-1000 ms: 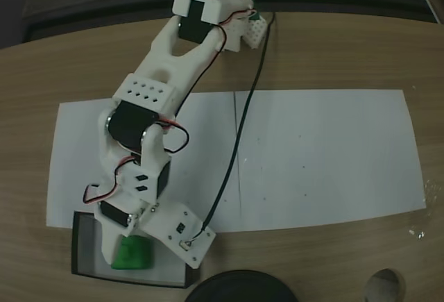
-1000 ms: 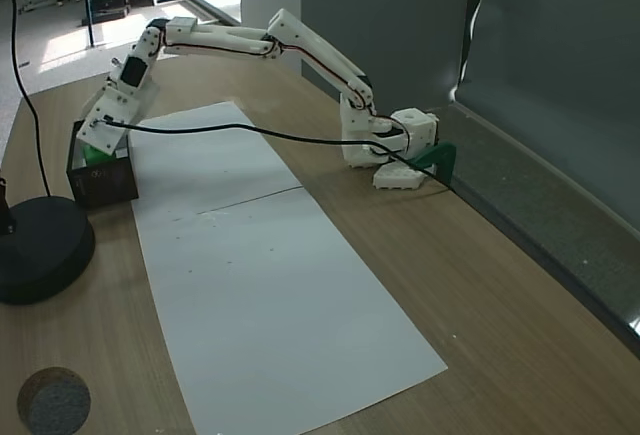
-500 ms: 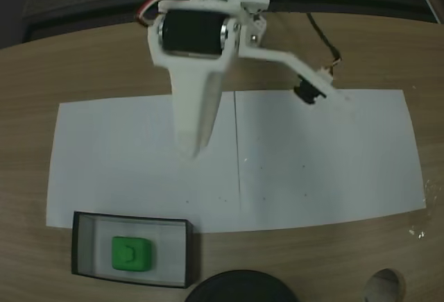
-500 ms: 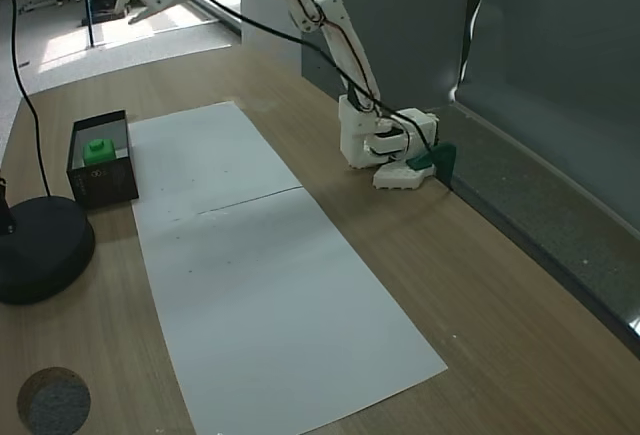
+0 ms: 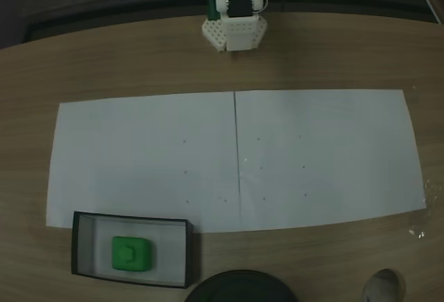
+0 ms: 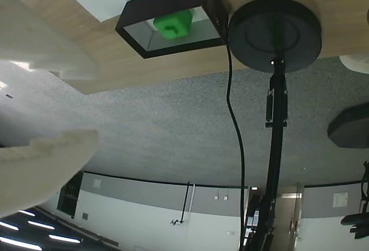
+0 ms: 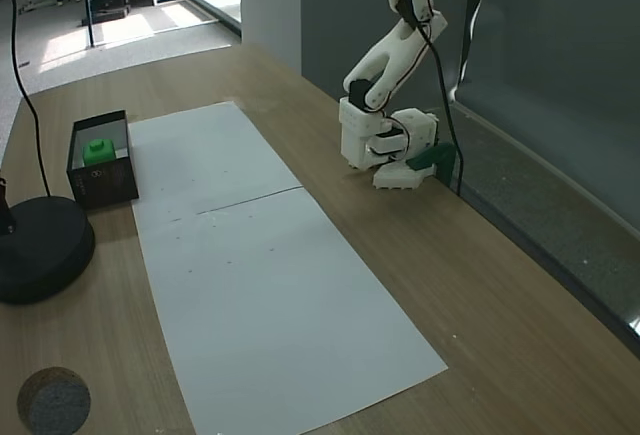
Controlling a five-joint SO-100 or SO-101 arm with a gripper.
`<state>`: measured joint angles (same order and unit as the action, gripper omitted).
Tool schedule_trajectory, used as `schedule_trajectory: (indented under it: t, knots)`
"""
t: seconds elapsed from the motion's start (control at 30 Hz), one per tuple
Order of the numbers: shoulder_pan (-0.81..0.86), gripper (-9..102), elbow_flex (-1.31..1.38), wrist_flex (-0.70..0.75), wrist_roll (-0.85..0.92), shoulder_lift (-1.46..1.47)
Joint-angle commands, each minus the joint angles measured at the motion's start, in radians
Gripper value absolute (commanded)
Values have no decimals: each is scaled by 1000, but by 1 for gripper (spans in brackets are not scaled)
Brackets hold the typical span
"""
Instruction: Grab a green square and put it in the box.
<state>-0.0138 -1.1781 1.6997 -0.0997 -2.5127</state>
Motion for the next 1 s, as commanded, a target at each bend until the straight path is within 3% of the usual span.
schedule_trajectory:
  t: [0.0,0.27,0.63,0.97]
  knots:
    - [6,6,-302,-81,2,-201]
    - [8,7,-772,-235,51,-552]
    - [11,6,-1034,-397,164,-681]
    - [11,6,-1338,-574,166,-842]
